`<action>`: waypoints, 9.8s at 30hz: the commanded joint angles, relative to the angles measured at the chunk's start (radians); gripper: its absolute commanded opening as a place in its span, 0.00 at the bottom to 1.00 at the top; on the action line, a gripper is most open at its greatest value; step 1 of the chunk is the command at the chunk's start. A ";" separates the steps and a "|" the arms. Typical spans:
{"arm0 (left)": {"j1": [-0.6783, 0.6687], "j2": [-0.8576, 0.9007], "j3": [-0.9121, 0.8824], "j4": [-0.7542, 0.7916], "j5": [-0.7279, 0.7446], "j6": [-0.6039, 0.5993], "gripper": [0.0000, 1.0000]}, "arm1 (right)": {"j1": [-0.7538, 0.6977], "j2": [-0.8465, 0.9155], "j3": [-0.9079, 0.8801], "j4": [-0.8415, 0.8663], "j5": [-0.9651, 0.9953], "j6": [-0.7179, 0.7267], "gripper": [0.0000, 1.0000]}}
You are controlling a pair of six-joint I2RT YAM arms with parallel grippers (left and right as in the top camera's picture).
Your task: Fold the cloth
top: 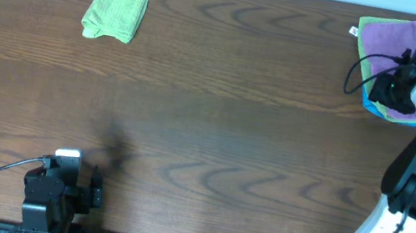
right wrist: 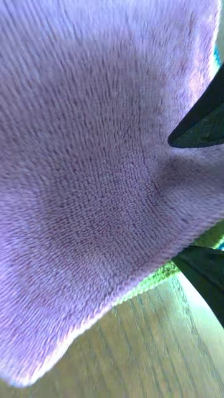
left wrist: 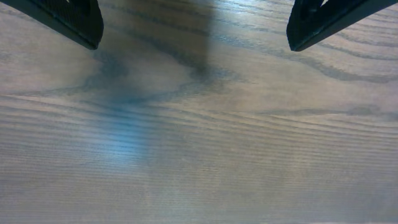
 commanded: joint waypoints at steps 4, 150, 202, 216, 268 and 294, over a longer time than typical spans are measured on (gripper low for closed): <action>-0.005 -0.006 -0.010 -0.055 0.008 0.025 0.95 | -0.003 -0.077 0.018 0.002 0.007 -0.036 0.48; -0.005 -0.006 -0.010 -0.055 0.008 0.026 0.95 | 1.125 -0.417 -0.132 -0.100 -0.227 0.134 0.99; -0.010 1.032 0.492 0.151 0.874 -0.248 0.96 | 0.624 -1.258 -0.961 -0.060 -0.447 0.373 0.99; -0.010 1.443 0.491 0.327 0.970 -0.455 0.95 | 0.441 -1.258 -0.965 -0.064 -0.523 0.279 0.99; -0.206 1.843 0.490 0.790 1.092 -0.658 0.06 | 0.376 -1.082 -1.192 0.293 -0.497 0.300 0.93; -0.206 1.843 0.490 0.707 1.102 -0.613 0.06 | 0.376 -0.724 -1.192 0.606 -0.455 0.418 0.85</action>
